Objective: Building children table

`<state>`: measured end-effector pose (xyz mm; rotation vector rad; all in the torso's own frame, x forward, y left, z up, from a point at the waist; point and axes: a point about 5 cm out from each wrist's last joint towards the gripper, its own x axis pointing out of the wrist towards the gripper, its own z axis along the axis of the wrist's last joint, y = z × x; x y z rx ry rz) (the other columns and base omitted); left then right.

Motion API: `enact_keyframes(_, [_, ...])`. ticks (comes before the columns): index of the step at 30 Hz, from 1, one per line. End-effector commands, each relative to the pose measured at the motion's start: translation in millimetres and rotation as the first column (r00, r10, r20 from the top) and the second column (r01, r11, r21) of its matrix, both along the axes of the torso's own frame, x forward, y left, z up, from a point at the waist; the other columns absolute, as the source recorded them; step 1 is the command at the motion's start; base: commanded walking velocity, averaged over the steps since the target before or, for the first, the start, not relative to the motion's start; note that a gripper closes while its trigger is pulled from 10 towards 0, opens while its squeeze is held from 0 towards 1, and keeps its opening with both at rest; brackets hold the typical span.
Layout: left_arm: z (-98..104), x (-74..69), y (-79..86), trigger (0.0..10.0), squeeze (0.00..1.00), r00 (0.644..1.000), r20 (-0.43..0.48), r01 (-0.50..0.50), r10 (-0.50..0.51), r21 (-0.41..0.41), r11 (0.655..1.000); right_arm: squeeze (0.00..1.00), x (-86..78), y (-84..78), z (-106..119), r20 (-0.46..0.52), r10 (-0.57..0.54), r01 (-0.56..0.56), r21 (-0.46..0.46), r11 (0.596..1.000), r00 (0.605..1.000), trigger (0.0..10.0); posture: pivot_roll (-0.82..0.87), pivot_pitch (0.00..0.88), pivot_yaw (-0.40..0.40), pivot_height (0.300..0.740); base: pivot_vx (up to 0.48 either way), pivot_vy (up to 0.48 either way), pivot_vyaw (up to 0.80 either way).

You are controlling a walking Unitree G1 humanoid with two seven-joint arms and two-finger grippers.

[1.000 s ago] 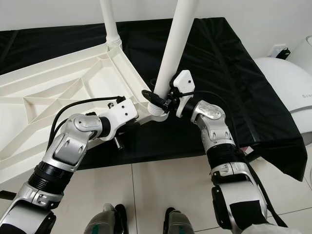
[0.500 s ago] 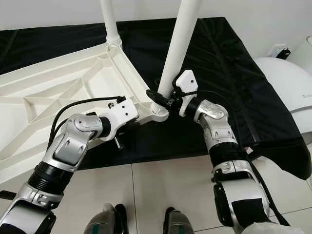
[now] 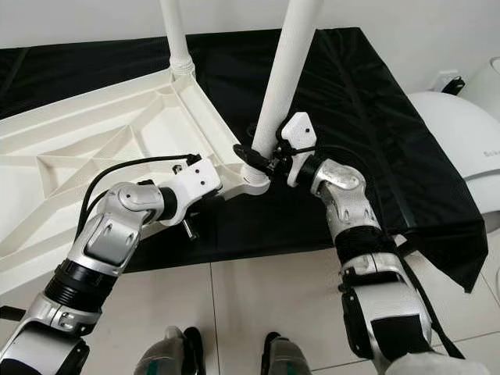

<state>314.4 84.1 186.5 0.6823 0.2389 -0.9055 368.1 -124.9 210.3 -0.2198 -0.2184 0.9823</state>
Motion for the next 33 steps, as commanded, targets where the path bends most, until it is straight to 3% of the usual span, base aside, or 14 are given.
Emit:
enact_keyframes(1, [4.1, 0.2, 1.0, 10.0, 0.0, 0.994, 0.088, -0.069, 0.067, 0.017, 0.997, 0.0, -2.3, 2.0, -21.7, -0.093, 0.022, -0.026, -0.049, 0.998, 0.995, 10.0, -0.11, 0.186, 0.003, 0.74, 0.0, 0.0, 0.0])
enact_keyframes(5, [3.8, -2.6, 2.2, 10.0, 0.0, 0.994, 0.082, -0.074, 0.072, 0.016, 0.997, 0.0, -0.4, 6.3, -20.1, -0.095, 0.062, -0.071, -0.092, 0.993, 0.994, 10.0, -0.1, 0.201, -0.001, 0.74, 0.0, 0.0, 0.0])
enact_keyframes(16, [3.7, -4.2, 5.0, 10.0, 0.0, 0.993, 0.079, -0.087, 0.086, 0.016, 0.996, 0.0, -0.7, 9.2, -20.8, -0.099, 0.085, -0.094, -0.089, 0.992, 0.991, 10.0, -0.09, 0.209, -0.006, 0.74, 0.0, 0.0, 0.0])
enact_keyframes(33, [8.0, -2.9, 1.6, 10.0, 0.0, 0.992, 0.085, -0.089, 0.089, -0.001, 0.996, 0.0, -15.0, 3.4, -28.9, -0.067, -0.003, 0.006, 0.047, 0.999, 0.998, 10.0, -0.1, 0.207, -0.002, 0.74, 0.0, 0.0, 0.0])
